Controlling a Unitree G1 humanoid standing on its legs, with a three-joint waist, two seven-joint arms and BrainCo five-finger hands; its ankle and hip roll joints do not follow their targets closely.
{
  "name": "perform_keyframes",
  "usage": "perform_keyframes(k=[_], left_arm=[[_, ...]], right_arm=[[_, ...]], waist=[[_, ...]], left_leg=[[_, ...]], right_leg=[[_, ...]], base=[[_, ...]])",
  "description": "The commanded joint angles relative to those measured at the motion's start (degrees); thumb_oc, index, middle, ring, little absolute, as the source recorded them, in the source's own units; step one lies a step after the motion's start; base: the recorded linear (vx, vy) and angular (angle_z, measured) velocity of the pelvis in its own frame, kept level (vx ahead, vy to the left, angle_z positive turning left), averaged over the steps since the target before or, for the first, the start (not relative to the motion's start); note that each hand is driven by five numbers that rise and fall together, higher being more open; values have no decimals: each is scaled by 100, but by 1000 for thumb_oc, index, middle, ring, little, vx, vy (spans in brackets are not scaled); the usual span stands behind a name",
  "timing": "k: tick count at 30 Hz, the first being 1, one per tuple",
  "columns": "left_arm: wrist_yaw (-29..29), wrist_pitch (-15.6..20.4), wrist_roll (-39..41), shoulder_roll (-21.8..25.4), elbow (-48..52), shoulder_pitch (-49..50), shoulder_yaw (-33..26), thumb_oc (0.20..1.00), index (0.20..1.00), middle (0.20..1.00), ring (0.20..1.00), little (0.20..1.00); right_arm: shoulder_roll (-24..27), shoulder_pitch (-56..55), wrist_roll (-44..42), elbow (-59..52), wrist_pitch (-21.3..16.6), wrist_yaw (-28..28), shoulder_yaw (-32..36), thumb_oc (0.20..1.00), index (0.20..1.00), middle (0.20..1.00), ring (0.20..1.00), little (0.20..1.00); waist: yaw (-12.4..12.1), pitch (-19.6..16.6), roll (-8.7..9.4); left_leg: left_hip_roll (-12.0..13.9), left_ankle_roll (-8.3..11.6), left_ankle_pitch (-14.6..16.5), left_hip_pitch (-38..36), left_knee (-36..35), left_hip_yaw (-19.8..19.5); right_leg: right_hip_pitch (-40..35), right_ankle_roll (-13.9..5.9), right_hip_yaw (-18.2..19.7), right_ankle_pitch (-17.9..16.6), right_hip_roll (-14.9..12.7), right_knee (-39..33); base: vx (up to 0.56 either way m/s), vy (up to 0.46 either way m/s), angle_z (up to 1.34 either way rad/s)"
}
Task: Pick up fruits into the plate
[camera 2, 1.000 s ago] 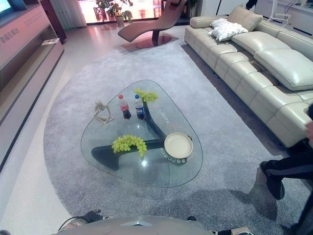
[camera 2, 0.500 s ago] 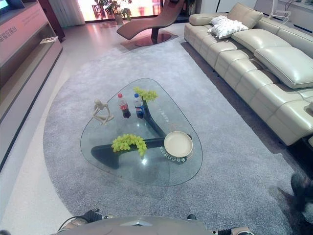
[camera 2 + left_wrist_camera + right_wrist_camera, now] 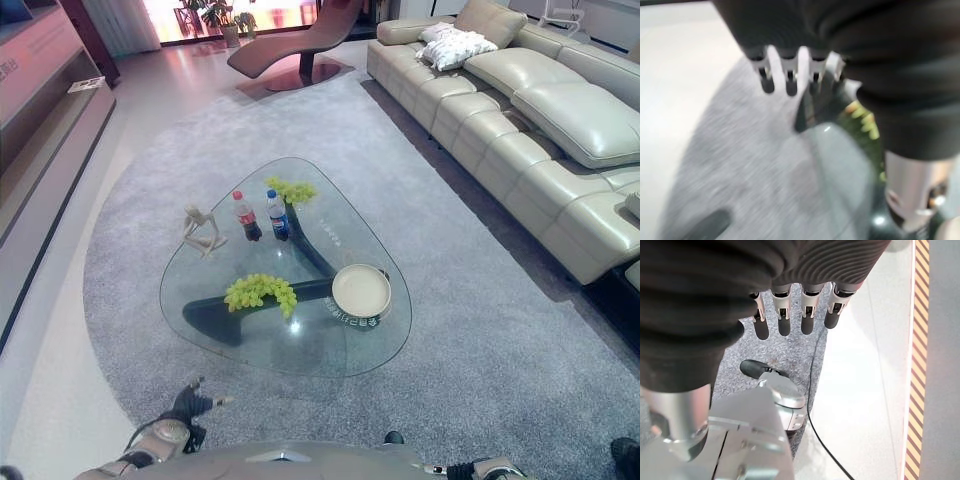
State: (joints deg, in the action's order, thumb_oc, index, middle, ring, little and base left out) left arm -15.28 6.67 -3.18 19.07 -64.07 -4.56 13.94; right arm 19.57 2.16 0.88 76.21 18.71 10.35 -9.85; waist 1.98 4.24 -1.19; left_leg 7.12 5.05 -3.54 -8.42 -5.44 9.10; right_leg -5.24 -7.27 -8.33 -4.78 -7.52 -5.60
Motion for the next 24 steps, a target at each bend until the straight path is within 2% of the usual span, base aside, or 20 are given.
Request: perform_keyframes(k=[1, 4, 10, 13, 15, 18, 21, 24], left_arm=[[-442, 238, -350, 519, 175, -831, 117, 1000, 1000, 1000, 1000, 1000], [-675, 166, -562, 751, 439, -1180, 314, 1000, 1000, 1000, 1000, 1000], [-1217, -242, -1509, 1464, 863, -2151, 827, 1000, 1000, 1000, 1000, 1000], [-1371, -267, -1977, 1867, 890, -2847, 1127, 1000, 1000, 1000, 1000, 1000], [-1560, -337, -2190, 2097, 823, -3318, 1317, 1000, 1000, 1000, 1000, 1000], [-1719, -420, -2255, 2271, 702, -3710, 1453, 1000, 1000, 1000, 1000, 1000], [-1901, -551, -2341, 2531, 478, -4418, 1610, 1000, 1000, 1000, 1000, 1000], [-2112, -609, -2612, 2648, 255, -4937, 1710, 1000, 1000, 1000, 1000, 1000]], right_arm=[[100, 462, 46, 313, -8, -15, -329, 1000, 1000, 1000, 1000, 1000], [183, 558, -83, 245, -55, -83, -430, 1000, 1000, 1000, 1000, 1000], [412, 814, -292, 116, -246, -205, -605, 1000, 1000, 1000, 1000, 1000], [575, 987, -356, -14, -363, -275, -680, 1000, 1000, 1000, 1000, 1000], [713, 1151, -404, -85, -434, -287, -737, 1000, 1000, 1000, 1000, 1000], [852, 1283, -427, -115, -537, -281, -767, 1000, 1000, 1000, 1000, 1000], [994, 1506, -653, -218, -748, -369, -856, 1000, 1000, 1000, 1000, 1000], [1006, 1649, -771, -380, -831, -474, -955, 1000, 1000, 1000, 1000, 1000]], waist=[[84, 345, 91], [139, 498, 43], [309, 998, -45], [409, 1398, -58], [463, 1674, -51], [500, 1899, -33], [524, 2238, 32], [547, 2419, 108]], left_leg=[[-103, -146, 706, -5, 94, 12], [-97, -151, 661, 187, 126, 50], [-181, -186, 544, 673, 150, 68], [-213, -165, 479, 1139, 369, 108], [-211, -131, 405, 1462, 512, 136], [-222, -110, 345, 1749, 643, 147], [-274, -89, 304, 2182, 826, 164], [-313, -79, 268, 2497, 957, 182]], right_leg=[[-184, -13, 152, 646, 25, 183], [50, -5, 222, 624, 19, 260], [609, 38, 462, 556, 58, 396], [1083, 109, 551, 574, 103, 682], [1401, 150, 559, 570, 133, 872], [1700, 176, 551, 556, 149, 1046], [2161, 199, 496, 517, 167, 1222], [2481, 220, 421, 495, 192, 1343]], base=[[-73, 29, -6], [-121, 30, -9], [-154, 42, -8], [-190, 40, -6], [-203, 39, -4], [-151, 23, 1], [-178, -8, 2], [-126, -34, 5]])
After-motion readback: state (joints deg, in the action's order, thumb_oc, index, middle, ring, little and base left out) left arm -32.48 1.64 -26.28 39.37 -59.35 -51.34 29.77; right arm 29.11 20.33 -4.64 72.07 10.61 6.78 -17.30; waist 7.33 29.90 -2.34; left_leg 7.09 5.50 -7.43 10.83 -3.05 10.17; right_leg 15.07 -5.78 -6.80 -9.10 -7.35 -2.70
